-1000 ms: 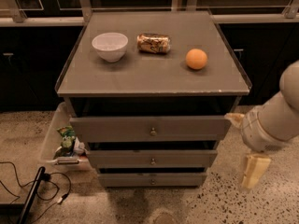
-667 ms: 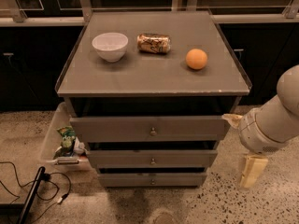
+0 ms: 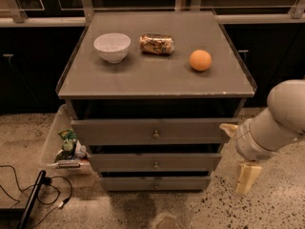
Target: Open middle drawer
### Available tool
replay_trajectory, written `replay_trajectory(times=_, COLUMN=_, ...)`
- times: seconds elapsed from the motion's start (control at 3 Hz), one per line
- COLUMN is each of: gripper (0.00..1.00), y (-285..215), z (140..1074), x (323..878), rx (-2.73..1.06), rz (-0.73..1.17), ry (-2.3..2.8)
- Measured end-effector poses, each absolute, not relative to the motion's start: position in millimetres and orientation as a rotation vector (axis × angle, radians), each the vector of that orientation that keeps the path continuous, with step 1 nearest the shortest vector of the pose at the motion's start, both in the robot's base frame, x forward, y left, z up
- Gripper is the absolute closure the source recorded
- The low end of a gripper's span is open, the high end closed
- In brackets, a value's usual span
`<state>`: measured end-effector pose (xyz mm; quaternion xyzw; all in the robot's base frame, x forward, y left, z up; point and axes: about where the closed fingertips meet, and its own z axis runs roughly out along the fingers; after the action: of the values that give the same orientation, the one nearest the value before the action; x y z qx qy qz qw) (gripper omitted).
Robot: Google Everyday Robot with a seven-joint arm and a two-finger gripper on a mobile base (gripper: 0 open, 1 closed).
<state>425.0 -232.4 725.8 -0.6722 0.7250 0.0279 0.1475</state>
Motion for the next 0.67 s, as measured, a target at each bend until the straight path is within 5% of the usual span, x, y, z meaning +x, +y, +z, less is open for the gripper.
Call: replay_trajectory(times=0.67, gripper=0.00, y=-225.1, z=604.8, x=467.7, rx=-1.928, rz=0.205, ry=2.010)
